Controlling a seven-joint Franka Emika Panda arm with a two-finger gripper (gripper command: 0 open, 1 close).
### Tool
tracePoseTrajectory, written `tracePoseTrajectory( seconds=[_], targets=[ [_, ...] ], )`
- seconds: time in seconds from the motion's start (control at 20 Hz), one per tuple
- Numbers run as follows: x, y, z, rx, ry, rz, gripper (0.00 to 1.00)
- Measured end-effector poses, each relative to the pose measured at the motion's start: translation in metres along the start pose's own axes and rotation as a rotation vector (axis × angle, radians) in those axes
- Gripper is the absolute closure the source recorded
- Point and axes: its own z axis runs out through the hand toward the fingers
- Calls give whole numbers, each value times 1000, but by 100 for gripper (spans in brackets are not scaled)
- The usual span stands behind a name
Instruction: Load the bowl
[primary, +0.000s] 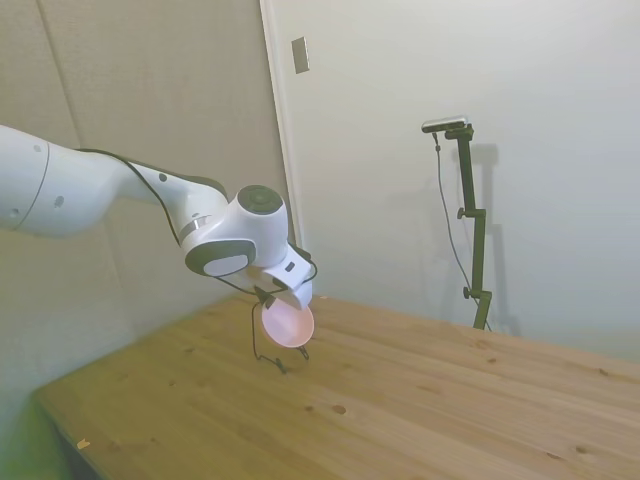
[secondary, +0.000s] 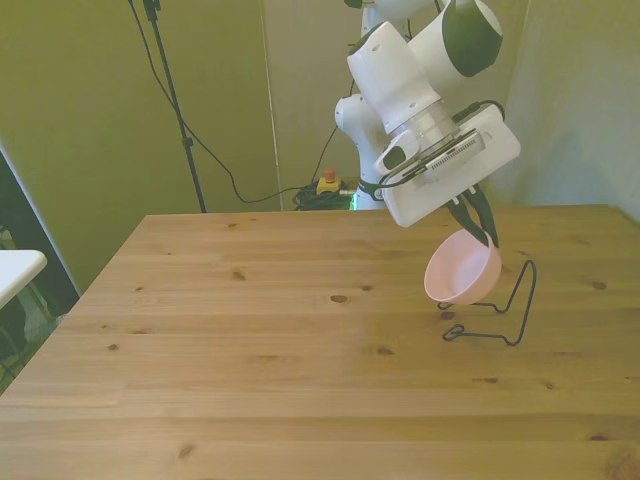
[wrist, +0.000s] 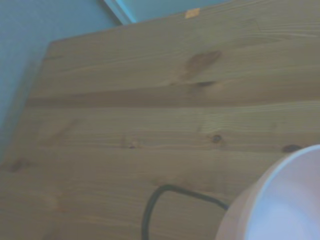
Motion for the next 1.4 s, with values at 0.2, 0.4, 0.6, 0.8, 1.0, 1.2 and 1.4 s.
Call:
tracePoseTrajectory(
  seconds=[0.2,0.4,0.6,0.8,1.0,1.2,1.4],
  targets=[
    [-4,3,6,57,-17,-9,100],
    [-5,9,14,105,-30,-20,100],
    [-4,17,21,140,-53,-32,100],
    [1,26,26,172,-75,-36,100],
    [4,27,30,201,-89,-44,100],
    [6,25,35,222,-99,-53,100],
    [7,29,41,231,-106,-52,100]
  ],
)
